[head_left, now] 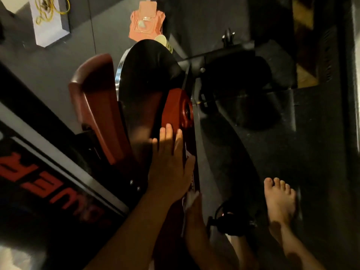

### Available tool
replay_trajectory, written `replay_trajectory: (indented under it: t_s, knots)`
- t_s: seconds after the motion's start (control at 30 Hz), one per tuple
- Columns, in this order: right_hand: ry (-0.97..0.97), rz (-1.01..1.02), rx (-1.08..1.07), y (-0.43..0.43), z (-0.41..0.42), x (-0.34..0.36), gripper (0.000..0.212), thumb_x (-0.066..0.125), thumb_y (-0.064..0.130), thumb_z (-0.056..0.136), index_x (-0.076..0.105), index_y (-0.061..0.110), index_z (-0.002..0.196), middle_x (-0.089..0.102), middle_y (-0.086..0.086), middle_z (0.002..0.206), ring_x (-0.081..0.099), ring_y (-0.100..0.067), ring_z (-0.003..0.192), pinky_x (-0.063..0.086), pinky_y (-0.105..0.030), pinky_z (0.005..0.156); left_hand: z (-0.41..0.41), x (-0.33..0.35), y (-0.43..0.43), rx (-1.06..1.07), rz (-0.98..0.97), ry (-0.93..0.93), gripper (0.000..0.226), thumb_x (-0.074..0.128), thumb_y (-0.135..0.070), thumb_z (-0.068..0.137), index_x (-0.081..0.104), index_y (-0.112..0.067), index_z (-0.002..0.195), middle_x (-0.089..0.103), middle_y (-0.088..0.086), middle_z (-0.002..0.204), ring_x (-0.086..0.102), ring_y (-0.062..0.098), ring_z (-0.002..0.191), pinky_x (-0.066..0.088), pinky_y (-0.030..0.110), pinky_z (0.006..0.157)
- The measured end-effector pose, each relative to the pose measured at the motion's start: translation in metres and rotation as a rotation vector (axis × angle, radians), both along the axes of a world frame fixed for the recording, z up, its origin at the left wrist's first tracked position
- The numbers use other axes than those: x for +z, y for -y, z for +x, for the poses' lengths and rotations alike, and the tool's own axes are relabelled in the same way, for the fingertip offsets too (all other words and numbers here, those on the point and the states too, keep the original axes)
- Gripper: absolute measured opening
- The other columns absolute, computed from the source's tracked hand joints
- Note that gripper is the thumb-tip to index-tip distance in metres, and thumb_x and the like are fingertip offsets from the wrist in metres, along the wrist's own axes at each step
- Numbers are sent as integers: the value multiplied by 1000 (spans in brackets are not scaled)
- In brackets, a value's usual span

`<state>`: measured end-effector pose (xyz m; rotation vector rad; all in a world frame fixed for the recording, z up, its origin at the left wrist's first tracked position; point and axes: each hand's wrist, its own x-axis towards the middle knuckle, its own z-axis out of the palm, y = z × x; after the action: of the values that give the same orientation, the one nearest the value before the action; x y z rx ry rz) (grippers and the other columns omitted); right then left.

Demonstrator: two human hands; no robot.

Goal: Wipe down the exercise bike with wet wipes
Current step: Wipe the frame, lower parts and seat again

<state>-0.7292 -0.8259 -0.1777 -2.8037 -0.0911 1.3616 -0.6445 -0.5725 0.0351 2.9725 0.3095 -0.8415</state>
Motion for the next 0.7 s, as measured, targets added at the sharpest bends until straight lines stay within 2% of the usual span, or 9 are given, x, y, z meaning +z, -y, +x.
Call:
replay_trajectory:
  t_s: [0.03, 0.1, 0.13, 0.2, 0.27, 0.33, 0.47, 0.57, 0.7]
  knots:
    - [-32, 59, 5, 6, 6, -16, 59, 65, 14, 74, 43, 19, 129, 46, -9, 117, 49, -28, 108, 43, -43, 89, -3, -1, 1, -26, 12, 8, 76, 12, -60, 93, -3, -21, 156, -22, 7, 161, -27, 21, 147, -4, 49, 122]
    - [-43, -6, -51, 11, 9, -34, 62, 69, 14, 68, 43, 18, 124, 48, -10, 111, 49, -29, 103, 42, -44, 85, -2, -4, 3, -52, 2, 13, 75, 10, -65, 93, -13, -27, 154, -30, 7, 159, -31, 22, 145, -9, 48, 121]
    - [-136, -79, -23, 13, -1, -37, 67, 72, 16, 64, 42, 19, 124, 50, -10, 112, 49, -28, 103, 42, -44, 85, -2, -4, 3, -47, -18, 10, 75, 9, -65, 93, -16, -29, 153, -32, 7, 158, -33, 21, 145, -10, 47, 121]
    - [-236, -136, -106, 4, 1, -35, 77, 76, 20, 58, 39, 21, 126, 51, -9, 115, 49, -28, 106, 41, -43, 89, -1, -2, 2, -41, -46, 14, 74, 11, -63, 94, -14, -28, 154, -28, 7, 160, -31, 20, 146, -11, 45, 121]
    - [-357, -81, -126, 10, 0, -51, 83, 78, 22, 55, 38, 23, 127, 51, -7, 118, 48, -27, 110, 41, -44, 92, -1, 0, 2, -48, -60, 39, 71, 14, -59, 97, -9, -26, 155, -22, 9, 162, -27, 20, 147, -12, 43, 120]
    - [-340, -125, -63, 19, -10, -63, 86, 80, 25, 51, 38, 25, 126, 50, -6, 121, 46, -28, 113, 40, -47, 95, -1, 0, 3, -52, -80, 63, 69, 14, -57, 98, -6, -25, 155, -17, 11, 163, -23, 21, 149, -13, 41, 119]
    - [-347, -127, 8, 23, -10, -54, 99, 82, 22, 48, 33, 26, 134, 49, -7, 130, 44, -29, 121, 37, -49, 100, -2, 0, 4, -45, -78, 51, 73, 9, -60, 96, -6, -22, 157, -21, 11, 162, -25, 22, 148, -12, 44, 120]
    - [-281, -164, 82, 19, -9, -26, 97, 83, 19, 51, 34, 23, 136, 49, -8, 130, 44, -28, 122, 37, -48, 100, 0, -1, 4, -60, -25, -5, 79, 10, -67, 92, -12, -24, 155, -27, 10, 160, -31, 23, 146, -14, 45, 120]
    - [-354, -132, 124, 23, -10, -20, 96, 83, 20, 51, 37, 21, 135, 49, -9, 128, 44, -28, 119, 38, -47, 97, 2, -2, 3, -78, -9, -33, 84, 4, -72, 87, -14, -25, 155, -31, 11, 159, -33, 25, 144, -8, 51, 121]
